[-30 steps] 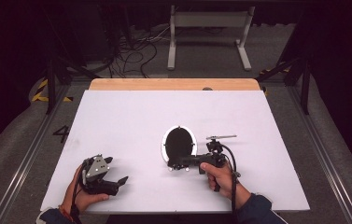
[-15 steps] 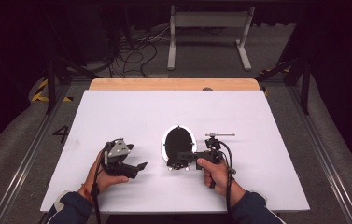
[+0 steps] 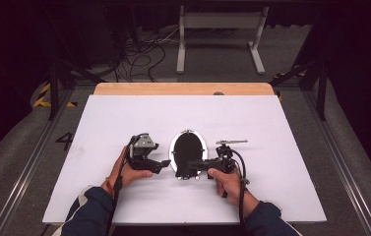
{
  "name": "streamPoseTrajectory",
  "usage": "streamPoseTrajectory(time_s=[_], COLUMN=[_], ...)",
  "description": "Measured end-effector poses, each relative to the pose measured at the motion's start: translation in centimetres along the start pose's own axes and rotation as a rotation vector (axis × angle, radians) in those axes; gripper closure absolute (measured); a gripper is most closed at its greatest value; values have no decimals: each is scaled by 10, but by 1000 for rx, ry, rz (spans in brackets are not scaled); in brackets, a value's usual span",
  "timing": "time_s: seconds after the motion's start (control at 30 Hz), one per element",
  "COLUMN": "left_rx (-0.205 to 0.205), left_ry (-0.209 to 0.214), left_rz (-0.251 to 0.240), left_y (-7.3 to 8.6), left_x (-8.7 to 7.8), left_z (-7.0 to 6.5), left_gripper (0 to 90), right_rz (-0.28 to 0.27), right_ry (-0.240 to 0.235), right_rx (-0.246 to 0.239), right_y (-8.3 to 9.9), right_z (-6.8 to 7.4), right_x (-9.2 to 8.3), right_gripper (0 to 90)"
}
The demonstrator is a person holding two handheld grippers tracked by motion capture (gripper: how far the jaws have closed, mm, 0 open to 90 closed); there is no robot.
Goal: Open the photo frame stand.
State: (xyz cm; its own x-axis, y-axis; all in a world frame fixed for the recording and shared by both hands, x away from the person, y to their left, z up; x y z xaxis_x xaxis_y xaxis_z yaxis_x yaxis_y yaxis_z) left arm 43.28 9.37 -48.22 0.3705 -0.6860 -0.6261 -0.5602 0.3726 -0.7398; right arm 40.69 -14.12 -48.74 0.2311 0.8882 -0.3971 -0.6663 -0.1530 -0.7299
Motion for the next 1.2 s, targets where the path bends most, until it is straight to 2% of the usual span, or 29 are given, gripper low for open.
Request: streamPoseTrajectory(time_s=[0.03,0.1,0.13,0.17,0.23,0.4,0.63,0.67,0.73,0.77,0.87,1.1,1.13,1.2], left_rx=[-12,-2,-26,-24,-35,-71,-42,-50,-40,-44,-21,11,37,38], left_ry=[13,16,24,35,48,92,137,153,175,186,192,190,183,194], left_rz=[-3,-6,-12,-17,-12,6,25,25,25,24,26,-4,-27,-59], left_y=[-1,-3,-4,-5,-6,-5,-6,-5,-6,-6,-6,-8,-9,-11], left_x=[1,3,4,5,7,13,17,16,15,14,11,4,0,-5], left_z=[0,1,0,2,2,1,-3,-4,-4,-5,-6,-7,-8,-9], left_gripper=[191,191,191,191,193,206,249,258,292,329,337,452,470,523], right_rz=[-2,0,0,-1,-2,-2,1,2,0,1,0,-7,-8,-9], right_ry=[1,2,2,0,0,-3,3,-1,-4,-7,-13,-10,-6,-2], right_rx=[-11,-43,-43,-52,-85,-115,-194,-203,-224,-230,-235,-240,-246,-253], right_y=[0,0,0,0,0,0,-2,-2,-2,-2,-2,-1,-2,-2], right_z=[0,2,2,3,4,6,11,12,13,14,14,19,20,21], right_x=[0,-1,-1,-1,-2,-2,-3,-4,-4,-5,-5,-9,-10,-11], right_gripper=[623,626,626,628,633,636,645,651,654,653,664,692,697,714])
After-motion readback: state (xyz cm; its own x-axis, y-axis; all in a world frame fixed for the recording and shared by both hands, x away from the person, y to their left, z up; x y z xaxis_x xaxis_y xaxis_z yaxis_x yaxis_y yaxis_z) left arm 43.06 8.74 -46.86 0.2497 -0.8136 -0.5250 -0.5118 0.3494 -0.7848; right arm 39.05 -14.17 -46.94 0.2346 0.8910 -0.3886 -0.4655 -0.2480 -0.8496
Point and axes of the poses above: each handheld gripper's, and its own axes: x roughly forward along the jaws, y roughly out of its underside, z roughly to its left, the point moved 4 cm from there along x, roughly forward along the jaws, and after that the axes turned 11 degrees about -x, right-handed, at the moved point
